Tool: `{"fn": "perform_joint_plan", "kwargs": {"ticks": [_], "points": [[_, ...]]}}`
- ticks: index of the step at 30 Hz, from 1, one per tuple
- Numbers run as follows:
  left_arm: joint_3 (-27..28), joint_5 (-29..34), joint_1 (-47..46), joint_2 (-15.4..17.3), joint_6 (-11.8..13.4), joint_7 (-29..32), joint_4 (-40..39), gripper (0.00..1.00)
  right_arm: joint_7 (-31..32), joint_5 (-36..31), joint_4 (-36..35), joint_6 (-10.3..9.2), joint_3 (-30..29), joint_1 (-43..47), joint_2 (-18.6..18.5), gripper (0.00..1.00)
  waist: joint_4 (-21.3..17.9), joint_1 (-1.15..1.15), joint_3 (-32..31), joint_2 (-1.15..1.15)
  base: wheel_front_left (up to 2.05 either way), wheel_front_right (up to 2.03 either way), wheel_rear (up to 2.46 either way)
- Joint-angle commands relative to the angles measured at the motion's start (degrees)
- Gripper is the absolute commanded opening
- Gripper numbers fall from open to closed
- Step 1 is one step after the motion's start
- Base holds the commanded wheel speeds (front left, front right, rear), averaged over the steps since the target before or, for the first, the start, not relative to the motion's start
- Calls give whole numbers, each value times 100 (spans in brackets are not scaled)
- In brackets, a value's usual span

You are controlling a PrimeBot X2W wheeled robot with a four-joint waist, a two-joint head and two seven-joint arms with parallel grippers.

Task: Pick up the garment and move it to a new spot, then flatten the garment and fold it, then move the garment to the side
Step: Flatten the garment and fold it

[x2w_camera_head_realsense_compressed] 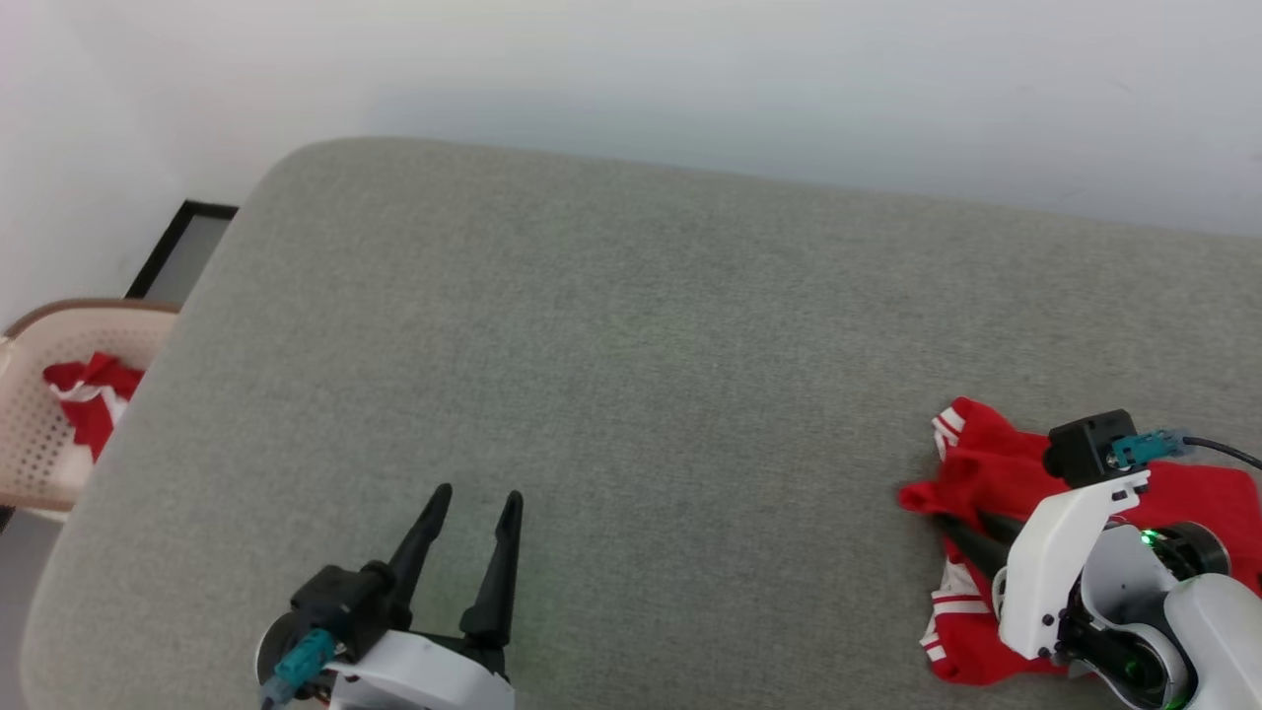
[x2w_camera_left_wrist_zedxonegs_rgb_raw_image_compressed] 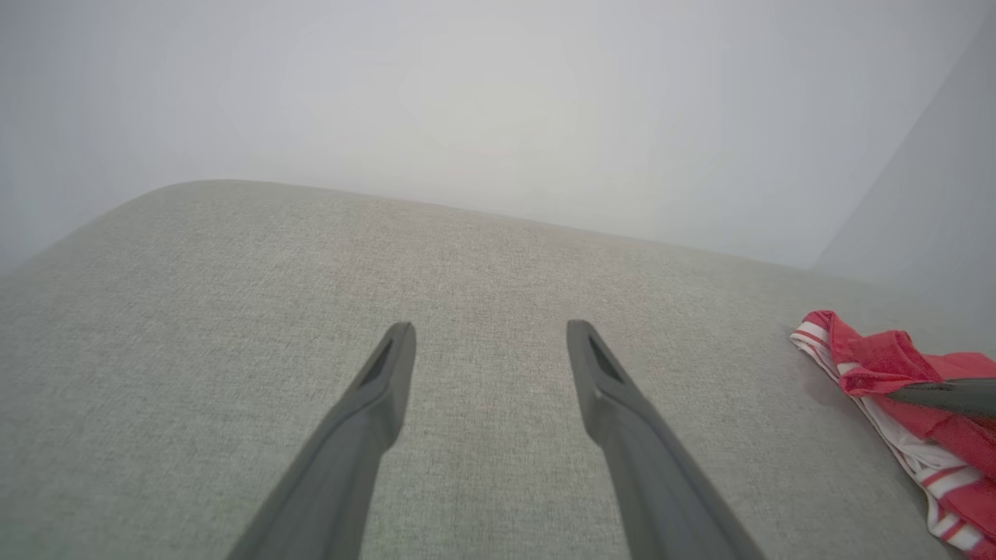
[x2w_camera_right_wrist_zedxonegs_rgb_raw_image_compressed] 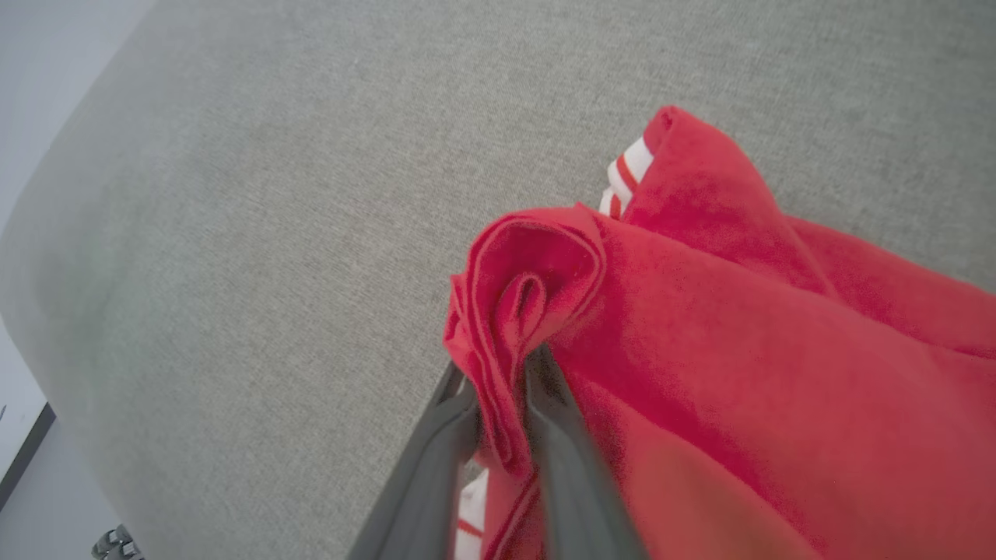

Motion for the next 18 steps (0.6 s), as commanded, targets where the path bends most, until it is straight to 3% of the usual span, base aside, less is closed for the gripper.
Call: {"fn": "perform_joint_plan", "kwargs": {"ticks": [1, 10, 14, 18], "points": [[28, -21, 14, 39, -15, -1, 25, 100, -93, 123, -21, 2, 112, -65, -2, 100, -139, 0, -117, 0, 0, 0, 0], [194, -146, 151, 59, -15, -1, 101, 100, -776, 799, -4, 2, 149, -44, -394, 100, -638, 0, -338, 0, 0, 0, 0], [348, -190, 197, -18, -15, 0, 240, 100, -1463, 891, 205, 2, 190, 75, -600, 100, -834, 0, -373, 0, 0, 0, 0], [531, -136, 275, -100, -15, -1, 377, 100, -2390, 437, 658, 3, 359, 211, -761, 100, -991, 0, -462, 0, 0, 0, 0]]}}
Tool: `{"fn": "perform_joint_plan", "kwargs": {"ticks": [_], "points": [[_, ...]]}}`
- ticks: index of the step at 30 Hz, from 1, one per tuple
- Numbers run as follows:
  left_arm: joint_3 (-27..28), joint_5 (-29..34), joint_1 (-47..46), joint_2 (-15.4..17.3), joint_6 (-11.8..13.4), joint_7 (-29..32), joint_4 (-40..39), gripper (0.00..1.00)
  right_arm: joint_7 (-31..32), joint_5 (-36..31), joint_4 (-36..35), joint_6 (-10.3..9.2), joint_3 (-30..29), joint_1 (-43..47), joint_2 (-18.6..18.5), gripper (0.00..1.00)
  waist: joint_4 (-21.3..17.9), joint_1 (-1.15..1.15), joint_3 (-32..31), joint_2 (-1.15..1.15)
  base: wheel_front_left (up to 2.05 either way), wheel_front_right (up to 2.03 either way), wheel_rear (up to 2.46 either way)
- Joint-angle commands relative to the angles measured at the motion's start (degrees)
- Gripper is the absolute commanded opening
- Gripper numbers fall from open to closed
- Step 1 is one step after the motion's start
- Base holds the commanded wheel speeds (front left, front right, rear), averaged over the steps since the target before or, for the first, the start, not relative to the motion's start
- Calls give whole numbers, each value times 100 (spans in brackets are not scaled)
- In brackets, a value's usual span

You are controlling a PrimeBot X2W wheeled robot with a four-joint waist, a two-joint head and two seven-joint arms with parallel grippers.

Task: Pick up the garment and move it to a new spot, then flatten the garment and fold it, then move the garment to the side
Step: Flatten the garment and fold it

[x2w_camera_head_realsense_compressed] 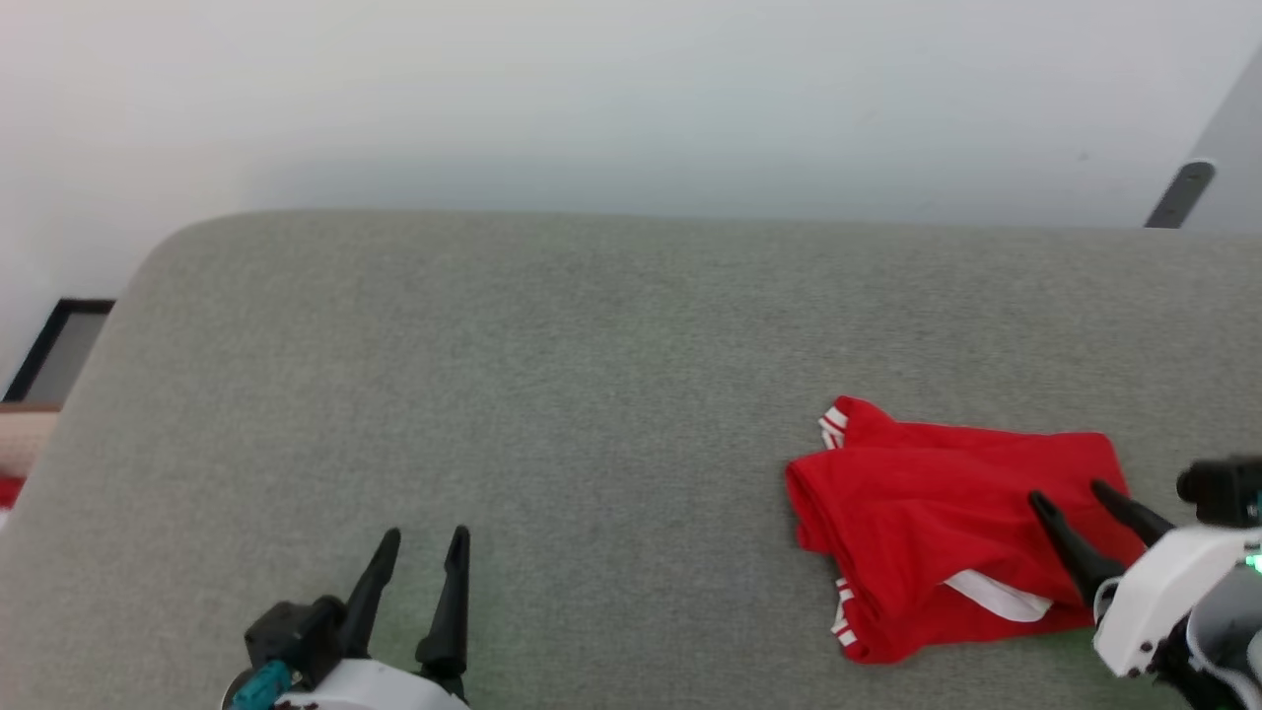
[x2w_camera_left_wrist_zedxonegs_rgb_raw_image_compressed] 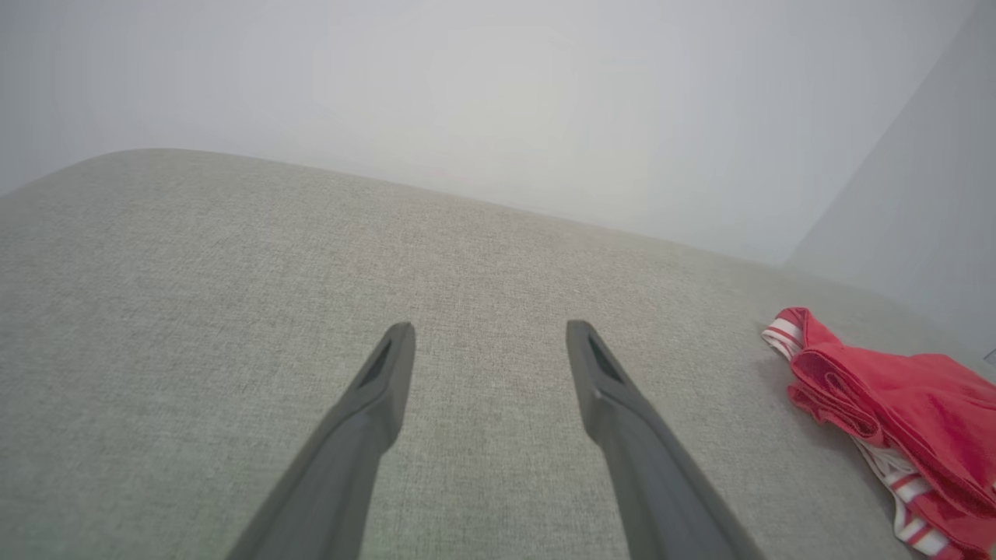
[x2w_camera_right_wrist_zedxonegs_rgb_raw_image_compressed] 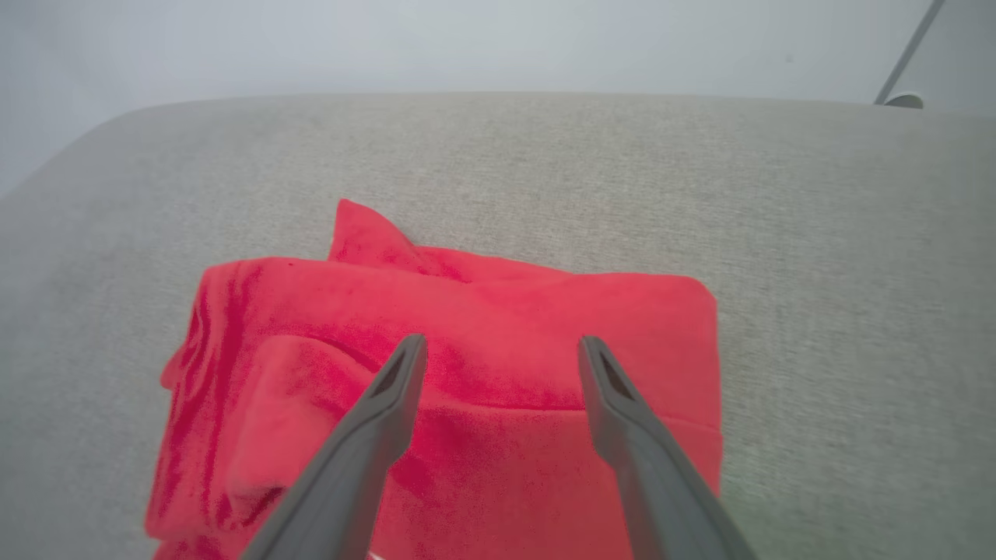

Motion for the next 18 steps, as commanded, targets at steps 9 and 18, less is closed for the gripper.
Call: {"fn": "perform_joint_plan", "kwargs": {"ticks": [9, 18], "points": [[452, 307, 377, -81, -15, -1, 65, 100, -1686, -561, 771, 3, -134, 199, 352, 100, -436, 0, -346, 0, 0, 0, 0], [724, 532, 752, -26, -15, 0, -383, 100, -2037, -1021, 480, 3, -626, 506, 549, 100, -572, 0, -515, 0, 0, 0, 0]]}}
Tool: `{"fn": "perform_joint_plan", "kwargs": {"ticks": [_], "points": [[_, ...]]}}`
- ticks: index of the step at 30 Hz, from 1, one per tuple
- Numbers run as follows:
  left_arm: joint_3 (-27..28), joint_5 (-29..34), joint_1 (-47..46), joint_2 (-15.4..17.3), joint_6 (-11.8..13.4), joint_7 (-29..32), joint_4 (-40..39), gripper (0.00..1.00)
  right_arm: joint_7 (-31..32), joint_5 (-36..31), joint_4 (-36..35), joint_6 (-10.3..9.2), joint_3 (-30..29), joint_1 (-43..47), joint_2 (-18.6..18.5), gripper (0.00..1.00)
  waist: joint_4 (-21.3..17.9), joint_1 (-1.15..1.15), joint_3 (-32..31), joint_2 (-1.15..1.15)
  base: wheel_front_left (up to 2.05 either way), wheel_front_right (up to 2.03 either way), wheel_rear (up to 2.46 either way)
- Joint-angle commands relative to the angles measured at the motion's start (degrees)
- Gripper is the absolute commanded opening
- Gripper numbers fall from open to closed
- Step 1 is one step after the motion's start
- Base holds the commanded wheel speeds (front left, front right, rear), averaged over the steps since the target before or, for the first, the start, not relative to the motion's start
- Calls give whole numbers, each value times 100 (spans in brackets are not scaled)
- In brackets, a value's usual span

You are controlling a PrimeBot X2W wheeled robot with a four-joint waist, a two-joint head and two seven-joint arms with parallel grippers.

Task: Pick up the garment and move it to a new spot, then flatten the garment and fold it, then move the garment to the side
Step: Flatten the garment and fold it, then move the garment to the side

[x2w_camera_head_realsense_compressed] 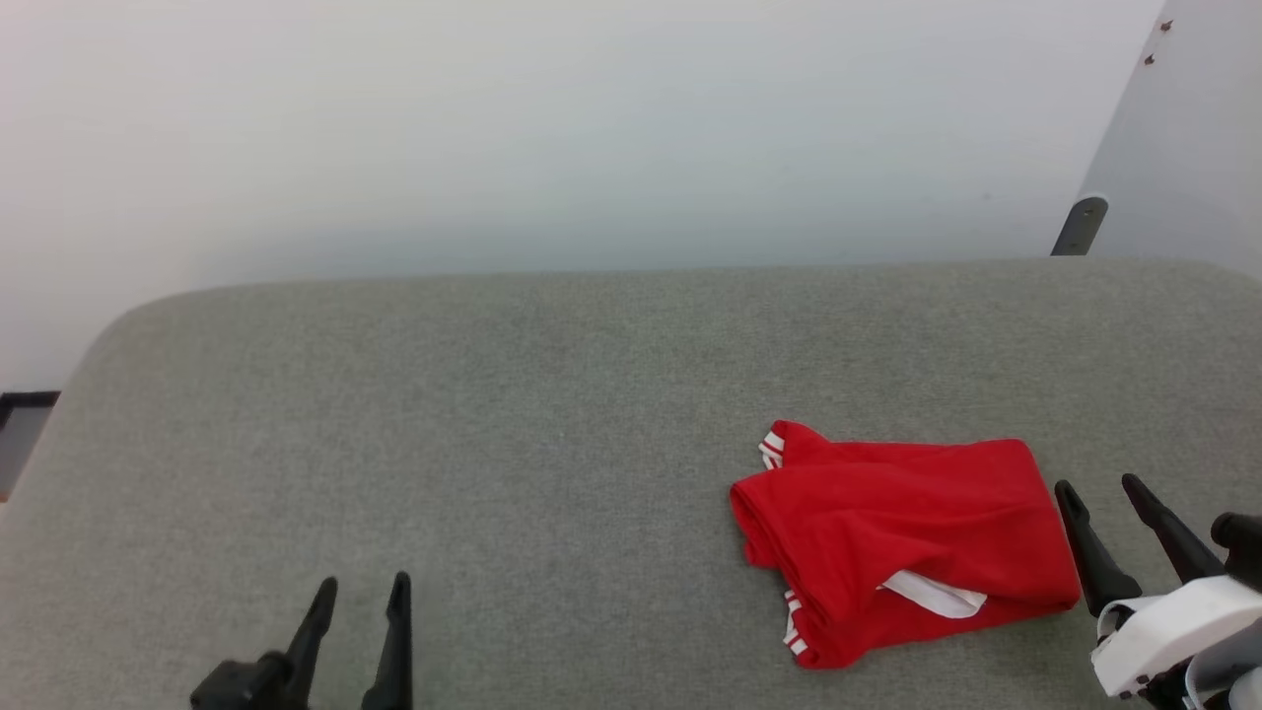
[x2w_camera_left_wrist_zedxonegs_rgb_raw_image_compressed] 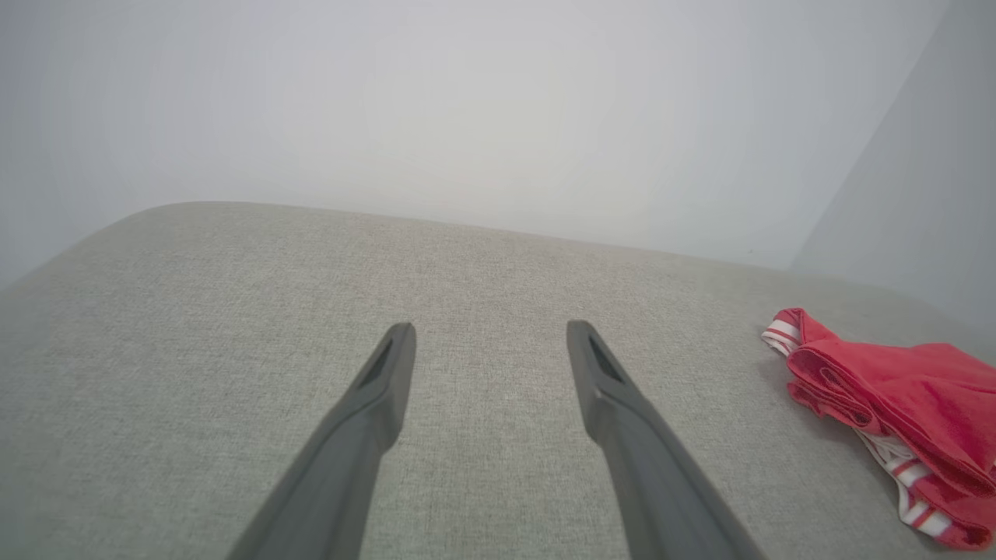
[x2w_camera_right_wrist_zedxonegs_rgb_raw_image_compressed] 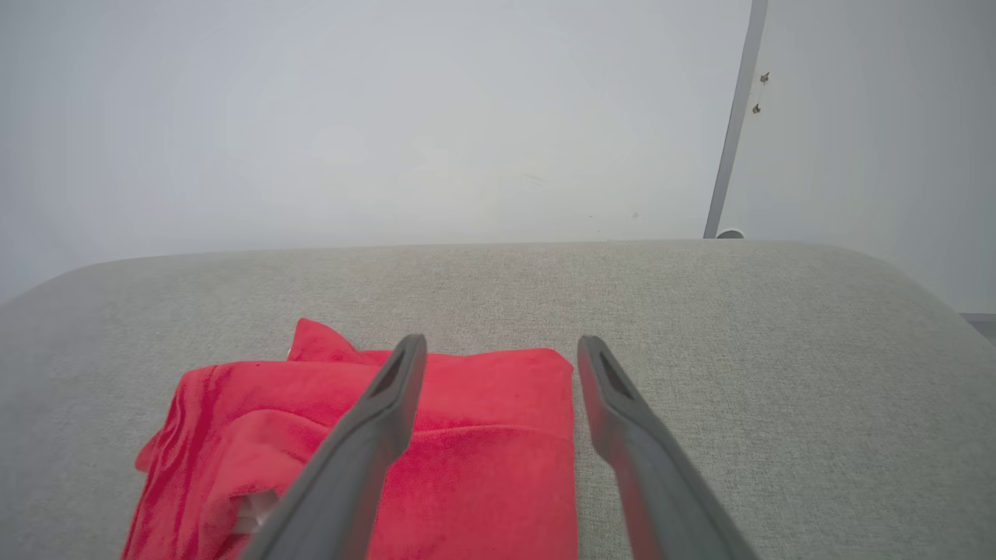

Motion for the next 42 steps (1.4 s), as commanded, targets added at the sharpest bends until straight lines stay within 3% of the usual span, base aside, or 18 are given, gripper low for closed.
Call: {"fn": "perform_joint_plan", "kwargs": {"ticks": [1, 18, 26, 42], "points": [[47, 64, 172, 29, -14, 1, -118, 100, -39, -112, -151, 2, -154, 191, 84, 100, -46, 0, -59, 0, 0, 0, 0], [256, 178, 863, -42, -14, 1, -808, 100, 95, -701, -1473, 2, -1140, 1404, 366, 100, 35, 0, -124, 0, 0, 0, 0], [375, 216, 961, -176, -14, 1, -954, 100, 329, -955, -2167, 2, -1608, 1951, 760, 100, 102, 0, -85, 0, 0, 0, 0], [302, 220, 850, -219, -14, 1, -923, 100, 560, -1034, -2498, 2, -1903, 1876, 1157, 100, 58, 0, -61, 0, 0, 0, 0]]}}
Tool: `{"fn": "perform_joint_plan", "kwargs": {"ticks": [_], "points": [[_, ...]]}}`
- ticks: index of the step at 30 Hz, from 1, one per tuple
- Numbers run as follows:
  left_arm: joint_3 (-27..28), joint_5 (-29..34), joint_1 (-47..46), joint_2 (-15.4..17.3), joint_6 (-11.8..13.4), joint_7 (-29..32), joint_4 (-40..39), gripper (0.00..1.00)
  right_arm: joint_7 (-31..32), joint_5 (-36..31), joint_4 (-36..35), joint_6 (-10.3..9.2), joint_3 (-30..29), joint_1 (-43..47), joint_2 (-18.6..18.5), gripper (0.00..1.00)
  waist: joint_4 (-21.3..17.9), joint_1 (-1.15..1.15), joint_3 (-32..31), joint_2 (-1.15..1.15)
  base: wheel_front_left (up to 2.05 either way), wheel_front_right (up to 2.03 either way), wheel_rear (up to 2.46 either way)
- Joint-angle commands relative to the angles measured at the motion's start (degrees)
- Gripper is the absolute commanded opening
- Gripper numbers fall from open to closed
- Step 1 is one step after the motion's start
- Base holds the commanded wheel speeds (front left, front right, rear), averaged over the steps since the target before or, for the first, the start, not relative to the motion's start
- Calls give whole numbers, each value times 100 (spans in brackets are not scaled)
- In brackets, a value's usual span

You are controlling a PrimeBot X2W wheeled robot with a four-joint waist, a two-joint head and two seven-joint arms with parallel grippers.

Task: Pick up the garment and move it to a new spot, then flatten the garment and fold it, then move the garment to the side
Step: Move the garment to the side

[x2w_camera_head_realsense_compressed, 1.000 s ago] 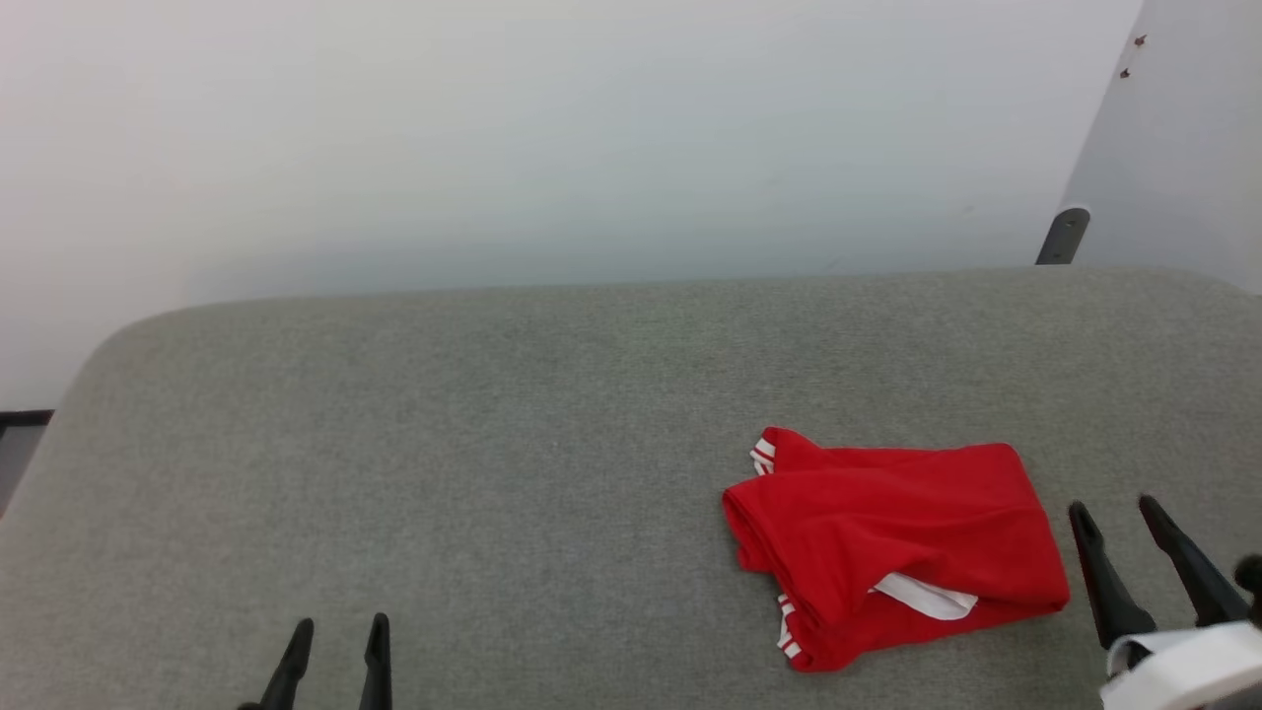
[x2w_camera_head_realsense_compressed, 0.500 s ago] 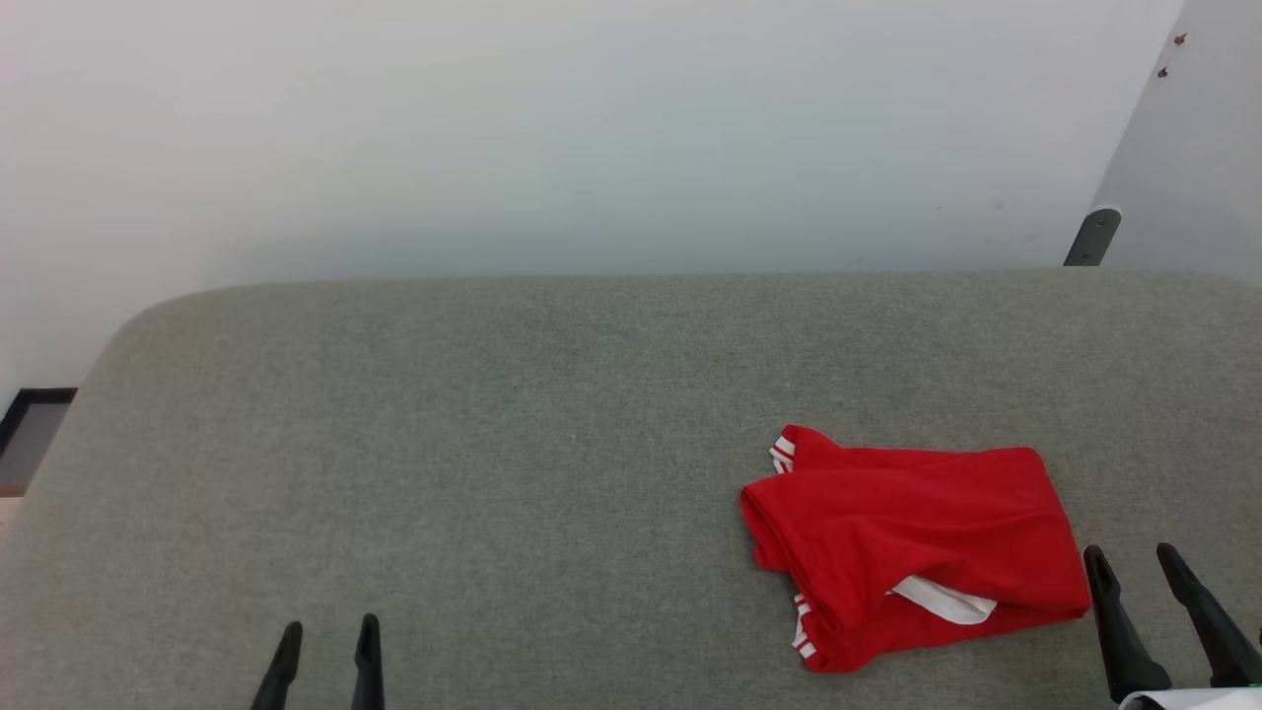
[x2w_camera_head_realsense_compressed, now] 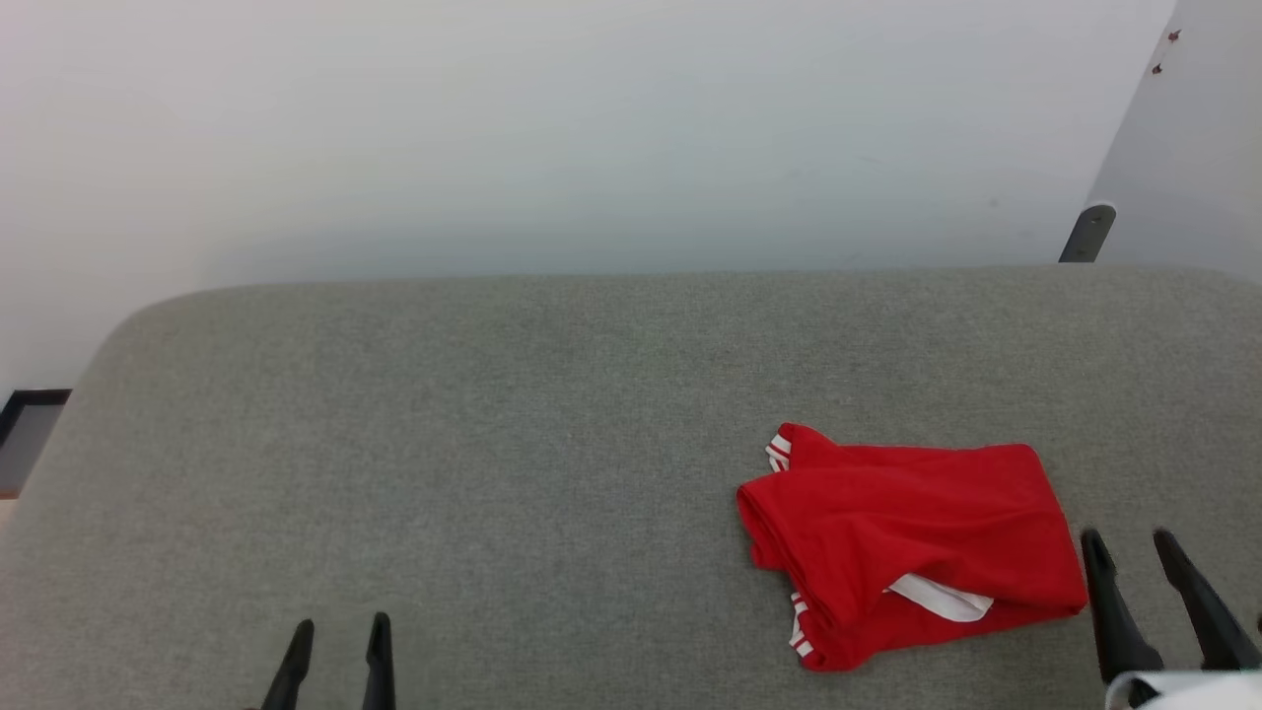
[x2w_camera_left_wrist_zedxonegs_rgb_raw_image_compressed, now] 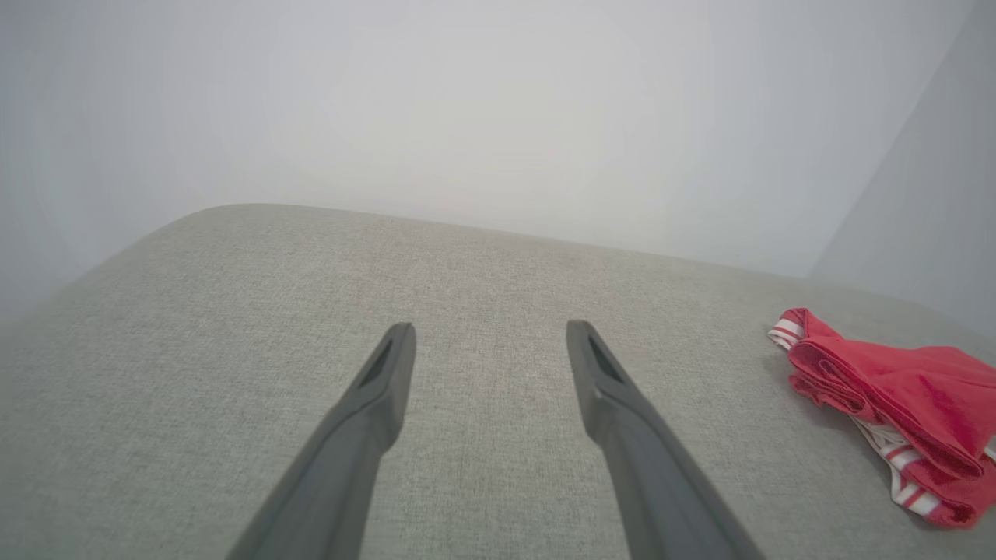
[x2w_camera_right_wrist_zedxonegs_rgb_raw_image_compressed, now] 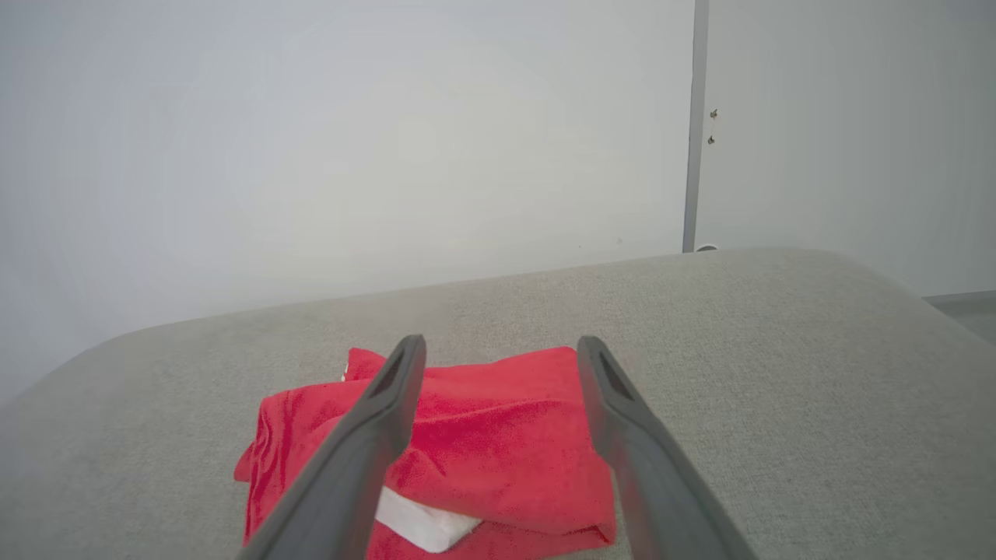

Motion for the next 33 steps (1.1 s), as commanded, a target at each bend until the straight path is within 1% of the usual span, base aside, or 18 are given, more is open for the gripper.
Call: {"fn": "perform_joint_plan", "kwargs": {"ticks": [1, 3, 5, 7, 9, 15, 19, 24, 27, 33], "points": [[-17, -13, -40, -6, -14, 0, -3, 100, 26, 18, -15, 2, 10, -139, 5, 100, -12, 0, 16, 0, 0, 0, 0], [-43, -36, -73, -22, -14, 0, -2, 100, 136, -23, 49, 2, 61, -306, -31, 100, -22, 0, 44, 0, 0, 0, 0], [-55, -50, -92, -42, -14, 0, 5, 100, 371, -135, 155, 2, 147, -531, -162, 100, -39, 0, 66, 0, 0, 0, 0], [-72, -50, -117, -59, -14, 0, -4, 100, 742, -175, 284, 2, 230, -795, -297, 100, -63, 0, 101, 0, 0, 0, 0], [-114, -17, -138, -63, -14, 0, 4, 100, 1239, -203, 415, 2, 368, -1053, -534, 100, -77, 0, 131, 0, 0, 0, 0], [-300, 67, -337, -50, -14, 0, -5, 100, 2967, 244, 945, 2, 961, -1784, -1250, 100, -68, 0, 332, 0, 0, 0, 0], [-467, 37, -563, -27, -14, 1, -67, 100, 3809, 734, 1367, 2, 1221, -2278, -1463, 100, -43, 0, 623, 0, 0, 0, 0], [-690, 50, -942, 56, -14, 0, -129, 100, 4656, 1134, 1917, 2, 1521, -2760, -1504, 100, -1, 0, 1000, 0, 0, 0, 0], [-824, 45, -1114, 84, -14, 0, -160, 100, 4814, 1188, 2172, 2, 1717, -2931, -1505, 100, 40, 0, 1162, 0, 0, 0, 0], [-914, -53, -1332, 178, -14, 0, -127, 100, 4622, 1218, 2629, 2, 2048, -3064, -1318, 100, 35, 0, 1334, 0, 0, 0, 0]]}}
